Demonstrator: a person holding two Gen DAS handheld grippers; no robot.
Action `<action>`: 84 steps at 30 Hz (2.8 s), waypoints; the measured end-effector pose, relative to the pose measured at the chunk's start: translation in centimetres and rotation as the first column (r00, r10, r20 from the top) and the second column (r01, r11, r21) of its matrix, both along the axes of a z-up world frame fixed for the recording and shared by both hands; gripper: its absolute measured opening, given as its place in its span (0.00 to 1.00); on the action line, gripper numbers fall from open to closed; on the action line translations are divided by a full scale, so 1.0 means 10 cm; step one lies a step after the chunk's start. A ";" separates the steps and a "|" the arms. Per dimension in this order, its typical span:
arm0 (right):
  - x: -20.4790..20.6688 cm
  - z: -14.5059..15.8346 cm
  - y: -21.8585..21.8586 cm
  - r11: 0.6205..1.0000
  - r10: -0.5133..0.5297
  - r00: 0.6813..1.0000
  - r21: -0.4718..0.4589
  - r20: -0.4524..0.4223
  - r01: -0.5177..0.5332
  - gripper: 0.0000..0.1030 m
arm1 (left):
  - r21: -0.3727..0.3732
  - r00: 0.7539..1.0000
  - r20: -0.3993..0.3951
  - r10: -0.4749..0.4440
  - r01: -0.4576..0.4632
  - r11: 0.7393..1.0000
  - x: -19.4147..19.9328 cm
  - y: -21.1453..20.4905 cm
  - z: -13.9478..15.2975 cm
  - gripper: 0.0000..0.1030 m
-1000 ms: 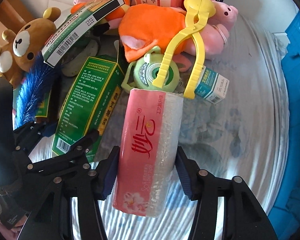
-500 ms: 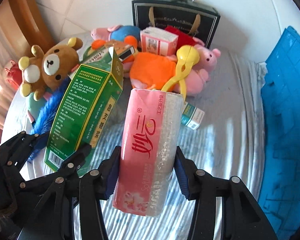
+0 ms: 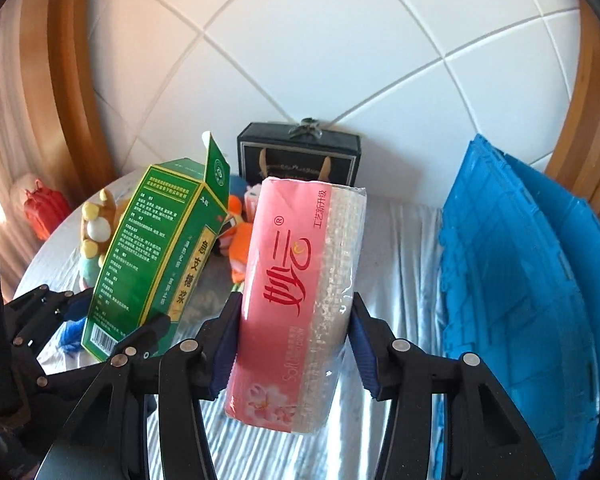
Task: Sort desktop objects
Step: 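Carry the green box and pink tissue pack over the blue crate, then open both grippers to drop the green box and tissue pack into the crate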
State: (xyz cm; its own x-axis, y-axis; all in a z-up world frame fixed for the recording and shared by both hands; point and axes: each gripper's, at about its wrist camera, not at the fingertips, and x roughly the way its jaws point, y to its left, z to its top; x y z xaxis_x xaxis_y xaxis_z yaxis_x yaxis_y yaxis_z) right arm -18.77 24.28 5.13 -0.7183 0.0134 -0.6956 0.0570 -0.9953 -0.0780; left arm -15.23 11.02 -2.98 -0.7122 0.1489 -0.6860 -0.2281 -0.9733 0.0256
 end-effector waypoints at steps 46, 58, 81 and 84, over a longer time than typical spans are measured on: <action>-0.79 0.75 4.64 0.922 -0.386 0.919 -0.010 -0.085 0.386 0.45 | -0.039 0.941 0.157 -0.300 0.309 0.950 -1.38 4.63 0.91 0.50; -0.88 0.60 4.66 0.899 -0.410 0.902 0.108 -0.131 0.424 0.45 | -0.073 0.941 0.218 -0.259 0.281 0.957 -1.53 4.86 0.62 0.53; -0.91 0.55 4.69 0.883 -0.424 0.894 0.154 -0.147 0.444 1.00 | -0.078 0.946 0.217 -0.239 0.261 0.962 -1.53 4.68 0.71 0.60; -0.88 0.56 4.65 0.890 -0.407 0.900 0.154 -0.154 0.429 1.00 | -0.075 0.948 0.215 -0.235 0.256 0.964 -1.49 4.60 0.79 0.60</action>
